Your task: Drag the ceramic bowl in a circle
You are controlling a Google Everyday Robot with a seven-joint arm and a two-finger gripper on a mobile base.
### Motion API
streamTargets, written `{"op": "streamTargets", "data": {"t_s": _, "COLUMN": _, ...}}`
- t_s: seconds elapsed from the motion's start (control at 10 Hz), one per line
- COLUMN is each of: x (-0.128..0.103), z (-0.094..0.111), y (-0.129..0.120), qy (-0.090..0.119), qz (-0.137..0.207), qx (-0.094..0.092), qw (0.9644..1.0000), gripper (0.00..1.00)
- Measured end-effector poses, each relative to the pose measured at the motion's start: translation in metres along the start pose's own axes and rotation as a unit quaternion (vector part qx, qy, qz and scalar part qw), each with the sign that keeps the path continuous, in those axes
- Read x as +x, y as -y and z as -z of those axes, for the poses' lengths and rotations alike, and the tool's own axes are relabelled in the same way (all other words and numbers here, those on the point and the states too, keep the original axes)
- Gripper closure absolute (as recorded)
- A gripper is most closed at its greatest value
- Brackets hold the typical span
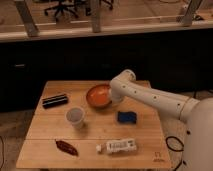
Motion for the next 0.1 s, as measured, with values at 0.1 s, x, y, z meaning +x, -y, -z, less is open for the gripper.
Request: {"op": "streamTargets", "data": {"t_s": 0.1, "x": 0.0001, "z": -0.0010, "y": 0.0009, "qy": -0.003, "qz": 0.004, "qx": -0.001, "qw": 1.0000, "gripper": 1.00}}
